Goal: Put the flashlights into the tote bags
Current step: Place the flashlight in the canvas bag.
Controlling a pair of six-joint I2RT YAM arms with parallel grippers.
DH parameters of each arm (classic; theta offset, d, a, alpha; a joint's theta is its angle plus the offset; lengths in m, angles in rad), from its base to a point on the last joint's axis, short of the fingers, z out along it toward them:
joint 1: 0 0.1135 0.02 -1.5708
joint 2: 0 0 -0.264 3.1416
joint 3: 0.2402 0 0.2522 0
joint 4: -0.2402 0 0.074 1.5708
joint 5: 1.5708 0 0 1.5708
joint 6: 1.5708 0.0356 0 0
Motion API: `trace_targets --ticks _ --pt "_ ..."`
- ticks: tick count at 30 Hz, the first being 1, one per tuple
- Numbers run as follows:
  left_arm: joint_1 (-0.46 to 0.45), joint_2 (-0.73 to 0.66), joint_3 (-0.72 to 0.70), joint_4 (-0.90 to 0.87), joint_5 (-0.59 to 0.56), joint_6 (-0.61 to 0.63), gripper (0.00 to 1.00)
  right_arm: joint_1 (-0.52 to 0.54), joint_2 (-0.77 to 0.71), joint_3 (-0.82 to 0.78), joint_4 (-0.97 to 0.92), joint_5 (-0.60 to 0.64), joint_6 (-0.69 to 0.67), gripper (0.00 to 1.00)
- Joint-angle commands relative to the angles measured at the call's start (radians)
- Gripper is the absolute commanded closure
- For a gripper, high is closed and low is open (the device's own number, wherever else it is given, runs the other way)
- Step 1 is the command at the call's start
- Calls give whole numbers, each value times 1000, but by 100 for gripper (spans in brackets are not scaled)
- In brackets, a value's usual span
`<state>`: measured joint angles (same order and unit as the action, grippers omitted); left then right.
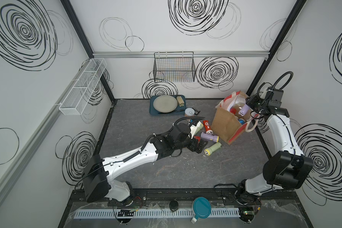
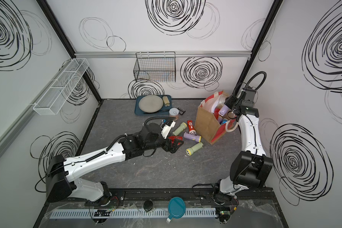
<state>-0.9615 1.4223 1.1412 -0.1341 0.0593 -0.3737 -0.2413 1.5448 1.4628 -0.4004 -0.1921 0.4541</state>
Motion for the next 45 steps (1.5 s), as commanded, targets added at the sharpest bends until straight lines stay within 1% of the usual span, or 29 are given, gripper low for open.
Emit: trace_targets --ticks 1,9,19,22,24,26,29,30,32,39,45 --pt "-6 4 29 19 -19 12 1 3 32 18 43 34 -35 100" --pt "-11 0 13 16 -21 12 1 27 102 -55 68 56 -68 100" --pt "-19 23 -3 17 -15 17 0 71 162 -85 70 113 -77 99" --pt "-26 37 -4 20 -16 19 0 77 161 -81 65 125 -80 87" --pt "-31 48 -4 25 -16 19 0 80 151 -77 61 141 -84 76" --pt "-35 60 -4 32 -15 19 0 86 138 -74 63 161 -93 63" --pt "-45 81 0 37 -12 25 0 97 118 -58 56 184 -103 40" --pt "-47 88 2 37 -11 30 0 102 111 -51 51 191 -108 34" --pt "-53 105 7 37 -7 38 1 113 100 -33 40 201 -117 26" --pt "-69 170 14 45 13 69 4 146 46 38 -24 243 -138 6" --pt "-74 253 17 78 52 93 5 203 -30 82 -94 292 -150 1"
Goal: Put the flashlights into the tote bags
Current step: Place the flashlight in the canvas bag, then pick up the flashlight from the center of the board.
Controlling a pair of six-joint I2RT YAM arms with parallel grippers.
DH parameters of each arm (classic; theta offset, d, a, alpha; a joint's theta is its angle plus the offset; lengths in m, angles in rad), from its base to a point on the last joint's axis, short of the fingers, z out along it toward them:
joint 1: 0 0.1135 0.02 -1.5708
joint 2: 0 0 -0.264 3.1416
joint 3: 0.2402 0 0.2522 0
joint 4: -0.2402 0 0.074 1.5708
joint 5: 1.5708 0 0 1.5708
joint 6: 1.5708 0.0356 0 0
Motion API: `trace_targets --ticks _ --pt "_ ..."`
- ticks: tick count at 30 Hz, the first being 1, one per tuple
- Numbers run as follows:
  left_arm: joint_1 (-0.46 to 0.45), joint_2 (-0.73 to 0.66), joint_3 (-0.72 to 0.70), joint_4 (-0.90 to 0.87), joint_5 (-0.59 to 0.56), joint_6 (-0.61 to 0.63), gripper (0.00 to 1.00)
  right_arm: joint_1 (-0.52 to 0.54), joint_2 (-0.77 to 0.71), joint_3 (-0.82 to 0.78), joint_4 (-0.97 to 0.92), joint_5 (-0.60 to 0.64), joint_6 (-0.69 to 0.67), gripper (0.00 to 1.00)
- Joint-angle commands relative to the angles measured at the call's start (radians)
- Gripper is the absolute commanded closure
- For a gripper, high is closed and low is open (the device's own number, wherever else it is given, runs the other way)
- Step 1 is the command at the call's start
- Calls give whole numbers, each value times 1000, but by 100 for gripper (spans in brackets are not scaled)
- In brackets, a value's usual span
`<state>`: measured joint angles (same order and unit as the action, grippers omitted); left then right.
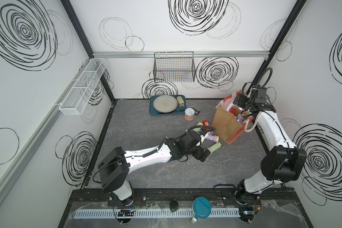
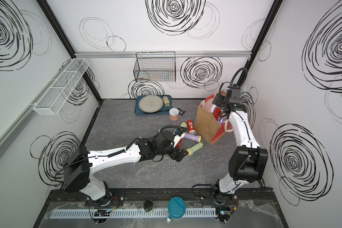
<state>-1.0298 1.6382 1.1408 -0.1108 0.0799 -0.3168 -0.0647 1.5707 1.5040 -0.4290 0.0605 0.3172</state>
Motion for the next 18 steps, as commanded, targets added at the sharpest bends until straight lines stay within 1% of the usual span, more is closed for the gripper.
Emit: trace_targets --ticks 1,9,16,18 --pt "-7 53 25 57 36 41 6 36 -68 47 -85 46 -12 0" --pt "-18 206 119 63 74 82 8 140 -221 30 -203 88 -5 0" --pt "-11 325 215 42 35 98 12 209 -323 14 -325 83 26 0" --pt "0 360 234 51 40 96 12 234 -347 7 -354 77 47 0"
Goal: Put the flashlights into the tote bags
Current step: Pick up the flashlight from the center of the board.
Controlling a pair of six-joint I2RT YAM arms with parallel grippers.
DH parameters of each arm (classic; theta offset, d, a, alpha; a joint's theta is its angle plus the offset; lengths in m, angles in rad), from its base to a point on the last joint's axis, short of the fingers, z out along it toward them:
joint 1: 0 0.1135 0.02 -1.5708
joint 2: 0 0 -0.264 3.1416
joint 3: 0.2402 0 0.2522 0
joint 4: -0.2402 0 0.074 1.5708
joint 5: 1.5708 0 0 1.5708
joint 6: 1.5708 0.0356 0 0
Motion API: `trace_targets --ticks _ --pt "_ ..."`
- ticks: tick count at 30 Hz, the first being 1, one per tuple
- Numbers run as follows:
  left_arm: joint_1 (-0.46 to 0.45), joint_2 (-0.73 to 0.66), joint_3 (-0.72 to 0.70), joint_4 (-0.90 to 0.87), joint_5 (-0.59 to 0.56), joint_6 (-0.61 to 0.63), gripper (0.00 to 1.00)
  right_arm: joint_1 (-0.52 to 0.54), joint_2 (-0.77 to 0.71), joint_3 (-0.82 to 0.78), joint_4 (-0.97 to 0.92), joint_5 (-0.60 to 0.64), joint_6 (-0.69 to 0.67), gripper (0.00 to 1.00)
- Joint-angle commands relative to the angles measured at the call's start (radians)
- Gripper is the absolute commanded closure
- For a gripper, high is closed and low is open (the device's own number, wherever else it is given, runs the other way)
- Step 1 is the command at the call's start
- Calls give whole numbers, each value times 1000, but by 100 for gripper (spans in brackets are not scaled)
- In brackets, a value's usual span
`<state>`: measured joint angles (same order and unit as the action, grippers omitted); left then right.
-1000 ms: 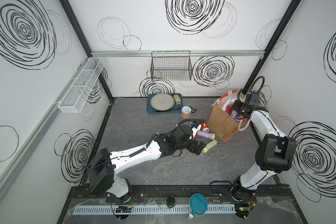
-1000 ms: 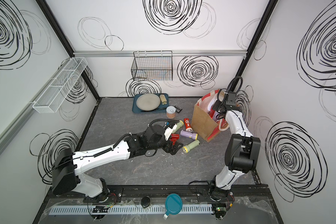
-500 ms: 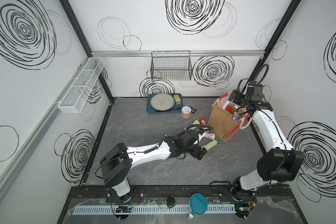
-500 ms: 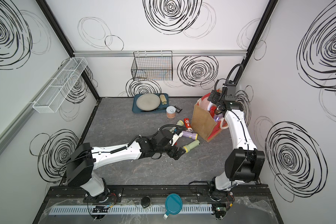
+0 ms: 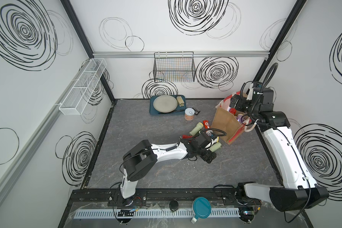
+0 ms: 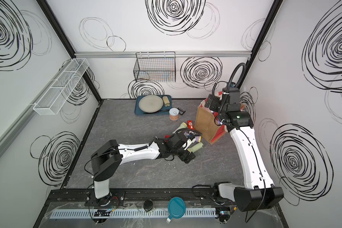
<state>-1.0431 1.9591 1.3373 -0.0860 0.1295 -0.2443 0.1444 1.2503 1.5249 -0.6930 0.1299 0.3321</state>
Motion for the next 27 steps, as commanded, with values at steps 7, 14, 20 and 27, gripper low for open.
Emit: trace_targets --ticks 7,14,20,27 --pt "15 133 97 21 -3 56 14 106 -71 -20 -152 35 89 0" --pt "3 198 104 38 -39 51 16 146 -78 0 -188 40 102 0" --pt "-9 224 102 55 -85 42 24 151 -84 3 -196 35 109 0" --pt "-10 239 93 72 -99 29 36 157 -102 2 -212 42 117 0"
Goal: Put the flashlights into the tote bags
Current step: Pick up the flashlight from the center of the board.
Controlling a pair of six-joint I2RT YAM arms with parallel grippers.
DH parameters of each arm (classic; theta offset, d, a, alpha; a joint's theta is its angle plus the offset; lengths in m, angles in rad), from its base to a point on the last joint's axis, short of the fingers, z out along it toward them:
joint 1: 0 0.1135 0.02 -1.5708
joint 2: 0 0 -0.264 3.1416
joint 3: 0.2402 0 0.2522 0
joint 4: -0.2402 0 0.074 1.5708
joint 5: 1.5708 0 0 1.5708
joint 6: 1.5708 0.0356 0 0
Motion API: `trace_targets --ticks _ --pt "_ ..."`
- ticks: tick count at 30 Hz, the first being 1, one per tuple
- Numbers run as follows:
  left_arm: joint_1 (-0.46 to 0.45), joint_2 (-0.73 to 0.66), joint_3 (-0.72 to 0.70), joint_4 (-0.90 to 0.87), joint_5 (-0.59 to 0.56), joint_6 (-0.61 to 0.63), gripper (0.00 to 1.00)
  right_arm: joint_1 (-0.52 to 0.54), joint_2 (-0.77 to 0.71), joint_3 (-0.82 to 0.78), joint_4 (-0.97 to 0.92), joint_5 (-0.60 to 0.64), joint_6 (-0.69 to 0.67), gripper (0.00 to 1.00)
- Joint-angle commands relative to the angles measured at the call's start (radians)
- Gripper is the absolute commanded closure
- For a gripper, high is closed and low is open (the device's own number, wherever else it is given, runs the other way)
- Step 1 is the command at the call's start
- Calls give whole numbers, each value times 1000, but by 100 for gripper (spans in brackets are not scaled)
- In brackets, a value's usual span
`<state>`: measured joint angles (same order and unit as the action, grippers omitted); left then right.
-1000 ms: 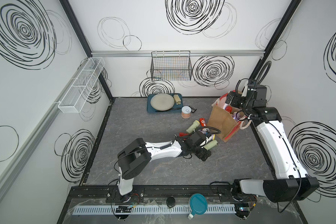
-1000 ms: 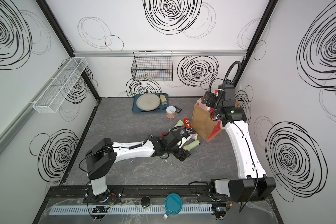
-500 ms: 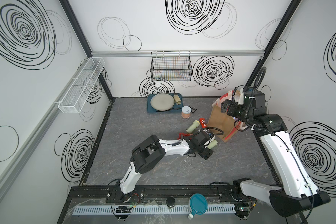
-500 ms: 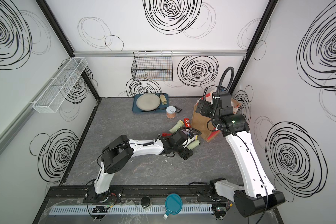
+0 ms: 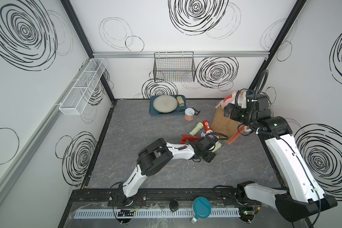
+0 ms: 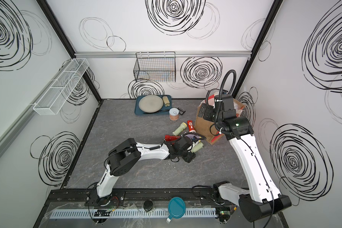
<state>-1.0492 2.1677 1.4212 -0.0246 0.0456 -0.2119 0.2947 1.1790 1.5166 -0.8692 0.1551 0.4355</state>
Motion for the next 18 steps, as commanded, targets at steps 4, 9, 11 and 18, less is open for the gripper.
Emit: trace_targets --ticks 4,9,11,18 --pt "-3 28 -2 11 -14 -2 43 8 -49 -2 -39 23 23 0" --pt "-2 20 -15 17 -12 -9 50 9 -62 -21 -32 22 29 0" --pt "-2 18 -18 17 -6 -9 54 9 -66 -29 -27 20 34 0" --pt "10 -20 -57 50 30 -36 71 9 -75 -51 -15 4 42 0"
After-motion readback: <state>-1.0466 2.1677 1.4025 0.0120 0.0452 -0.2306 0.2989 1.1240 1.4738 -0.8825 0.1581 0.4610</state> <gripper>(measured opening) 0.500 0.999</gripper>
